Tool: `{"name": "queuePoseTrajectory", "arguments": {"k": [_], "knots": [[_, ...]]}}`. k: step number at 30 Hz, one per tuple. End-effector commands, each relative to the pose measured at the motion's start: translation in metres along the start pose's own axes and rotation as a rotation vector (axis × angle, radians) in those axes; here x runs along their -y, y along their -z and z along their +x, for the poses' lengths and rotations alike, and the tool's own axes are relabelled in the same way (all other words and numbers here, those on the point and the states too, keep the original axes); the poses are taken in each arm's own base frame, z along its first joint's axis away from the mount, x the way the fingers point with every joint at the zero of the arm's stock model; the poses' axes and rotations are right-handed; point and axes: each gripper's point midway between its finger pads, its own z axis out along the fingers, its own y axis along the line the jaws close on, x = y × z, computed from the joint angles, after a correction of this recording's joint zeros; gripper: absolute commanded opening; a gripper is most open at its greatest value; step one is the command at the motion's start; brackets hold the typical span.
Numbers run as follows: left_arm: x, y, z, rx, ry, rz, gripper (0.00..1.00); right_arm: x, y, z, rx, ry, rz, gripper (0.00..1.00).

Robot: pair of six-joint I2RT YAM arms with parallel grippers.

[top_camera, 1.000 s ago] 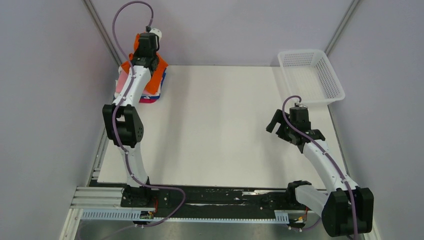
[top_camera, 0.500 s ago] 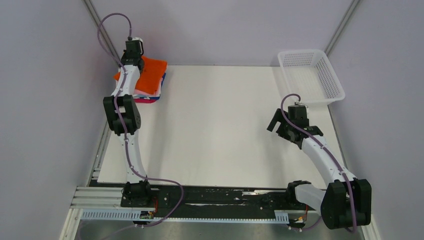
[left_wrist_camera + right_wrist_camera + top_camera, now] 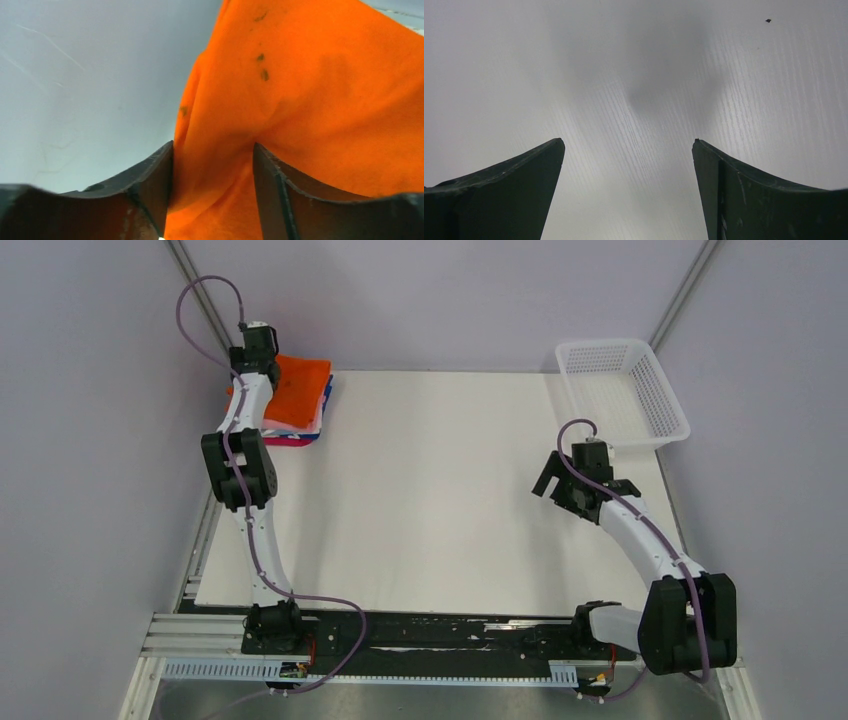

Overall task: Fold and stack the t-shirts
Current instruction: Put the neatly folded tshirt into the corner of the board with the left arm, then reset both arms

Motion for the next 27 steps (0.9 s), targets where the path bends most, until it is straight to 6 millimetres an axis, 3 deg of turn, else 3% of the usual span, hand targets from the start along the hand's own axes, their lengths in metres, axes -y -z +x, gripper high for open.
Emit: {"name": "queuePoseTrajectory", "arguments": {"k": [1, 2, 4, 11, 18, 22, 25, 26, 27], "knots": [[-0.038, 0.003, -0.006, 0.008, 0.101, -0.125, 0.79, -0.006, 0.003, -0.024, 0.062, 0.010, -0.007, 1.00], [-0.044, 0.007, -0.009, 0.012, 0.130, -0.150, 0.94, -0.007, 0.003, -0.024, 0.061, 0.011, -0.009, 1.00], [-0.052, 0.014, -0.014, 0.022, 0.154, -0.176, 0.99, -0.008, 0.004, -0.025, 0.066, 0.009, -0.011, 1.00], [-0.065, 0.039, -0.032, 0.054, 0.271, -0.184, 1.00, -0.012, 0.008, -0.032, 0.084, -0.002, -0.027, 1.00], [-0.047, 0.071, -0.065, 0.132, 0.416, 0.015, 1.00, -0.014, 0.011, -0.039, 0.113, -0.017, -0.029, 1.00], [-0.032, 0.102, -0.083, 0.191, 0.482, 0.168, 1.00, -0.017, 0.017, -0.044, 0.143, -0.035, -0.049, 1.00], [-0.015, 0.140, -0.085, 0.235, 0.521, 0.293, 1.00, -0.021, 0.023, -0.049, 0.175, -0.043, -0.079, 1.00], [-0.019, 0.164, -0.101, 0.299, 0.541, 0.319, 1.00, -0.023, 0.025, -0.050, 0.184, -0.045, -0.091, 1.00], [-0.011, 0.169, -0.089, 0.283, 0.538, 0.341, 1.00, -0.023, 0.028, -0.051, 0.194, -0.050, -0.100, 1.00]]}}
